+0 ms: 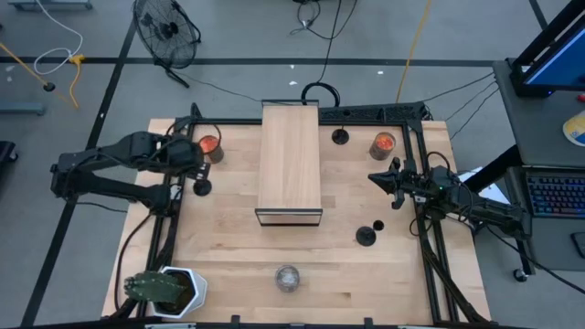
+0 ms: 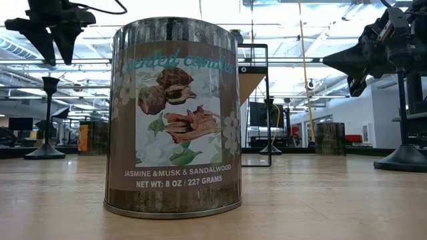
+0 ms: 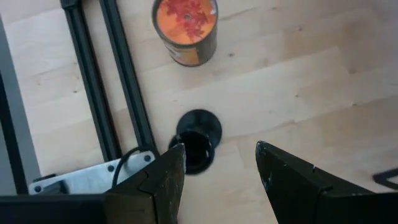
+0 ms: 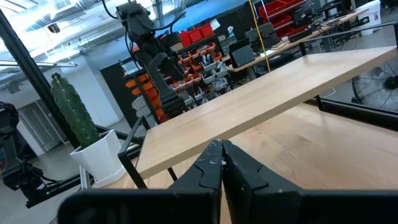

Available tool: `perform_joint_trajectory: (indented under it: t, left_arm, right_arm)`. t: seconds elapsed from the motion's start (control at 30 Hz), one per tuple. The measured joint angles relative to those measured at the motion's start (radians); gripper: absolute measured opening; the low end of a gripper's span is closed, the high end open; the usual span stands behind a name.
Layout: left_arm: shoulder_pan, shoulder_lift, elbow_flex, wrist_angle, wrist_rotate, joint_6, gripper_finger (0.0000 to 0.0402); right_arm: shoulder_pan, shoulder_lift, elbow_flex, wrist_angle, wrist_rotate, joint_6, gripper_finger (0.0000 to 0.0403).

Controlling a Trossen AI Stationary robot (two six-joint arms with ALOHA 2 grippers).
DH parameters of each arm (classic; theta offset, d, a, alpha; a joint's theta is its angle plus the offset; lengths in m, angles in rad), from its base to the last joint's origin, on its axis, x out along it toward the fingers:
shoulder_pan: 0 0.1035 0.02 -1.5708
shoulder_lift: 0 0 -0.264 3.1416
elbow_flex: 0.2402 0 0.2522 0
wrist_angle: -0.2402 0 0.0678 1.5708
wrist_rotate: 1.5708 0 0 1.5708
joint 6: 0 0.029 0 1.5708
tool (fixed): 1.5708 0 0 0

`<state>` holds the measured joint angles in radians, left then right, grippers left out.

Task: Pick & Place candle stick holders
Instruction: Put the left candlestick holder on the shelf

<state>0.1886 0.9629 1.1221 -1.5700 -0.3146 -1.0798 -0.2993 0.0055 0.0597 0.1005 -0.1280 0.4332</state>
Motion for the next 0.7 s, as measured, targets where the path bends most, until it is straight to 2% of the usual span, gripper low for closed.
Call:
perform_joint_trajectory:
  t: [0.3, 0.47, 0.53, 0.7]
  left_arm:
    - [0.038, -0.009, 0.000, 0.000, 0.060, 0.198, 0.0202]
    - [0.053, -0.010, 0.000, -0.001, -0.039, 0.213, 0.0202]
    - [0.073, -0.015, 0.000, 0.000, -0.045, 0.214, 0.0202]
    - [0.138, -0.015, 0.000, 0.000, 0.021, 0.260, 0.0202]
  right_arm:
    - [0.000, 0.000, 0.000, 0.000, 0.000, 0.000, 0.0000]
    - [0.000, 0.000, 0.000, 0.000, 0.000, 0.000, 0.0000]
    - [0.000, 0.000, 0.000, 0.000, 0.000, 0.000, 0.0000]
    - [0.000, 0.000, 0.000, 0.000, 0.000, 0.000, 0.0000]
